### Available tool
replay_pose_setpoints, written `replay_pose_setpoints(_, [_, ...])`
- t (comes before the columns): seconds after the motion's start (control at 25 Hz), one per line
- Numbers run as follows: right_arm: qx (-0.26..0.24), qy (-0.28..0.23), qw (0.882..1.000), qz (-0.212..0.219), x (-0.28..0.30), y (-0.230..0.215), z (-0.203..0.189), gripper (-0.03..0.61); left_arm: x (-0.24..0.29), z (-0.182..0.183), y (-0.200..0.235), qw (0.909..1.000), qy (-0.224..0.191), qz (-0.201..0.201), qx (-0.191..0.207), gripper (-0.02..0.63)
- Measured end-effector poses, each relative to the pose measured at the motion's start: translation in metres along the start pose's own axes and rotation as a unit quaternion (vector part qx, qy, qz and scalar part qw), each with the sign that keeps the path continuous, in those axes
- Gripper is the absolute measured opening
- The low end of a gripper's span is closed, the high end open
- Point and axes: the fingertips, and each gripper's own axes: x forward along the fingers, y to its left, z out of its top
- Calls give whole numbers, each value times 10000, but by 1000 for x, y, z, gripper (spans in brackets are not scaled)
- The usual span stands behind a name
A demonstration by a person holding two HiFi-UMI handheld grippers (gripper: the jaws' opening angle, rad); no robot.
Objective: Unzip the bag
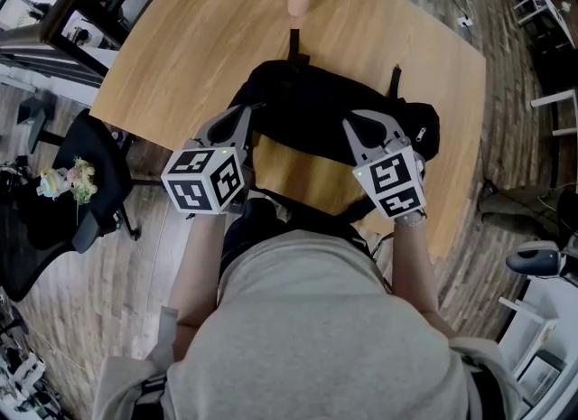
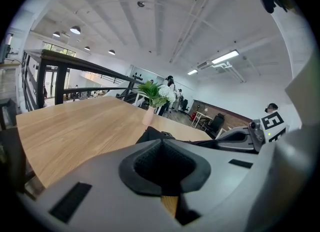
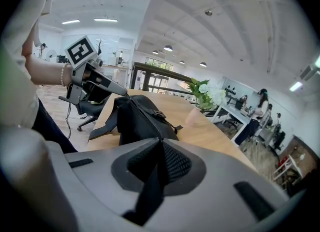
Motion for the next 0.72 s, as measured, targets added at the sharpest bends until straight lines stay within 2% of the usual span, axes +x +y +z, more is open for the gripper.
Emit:
replay_pose_setpoints(0.2, [59, -29, 10000, -4, 1, 0, 0, 49, 2, -2, 2, 10000, -22, -21, -68, 21])
replay_pose_setpoints(0.52, [40, -15, 9999, -163, 1, 1, 1, 66, 2, -7, 7, 9998, 71, 161, -3, 21])
replay_pose_setpoints(0.72, [133, -153, 9996, -189, -4, 1, 6, 99, -3, -6, 10, 9997, 18, 221, -53, 22])
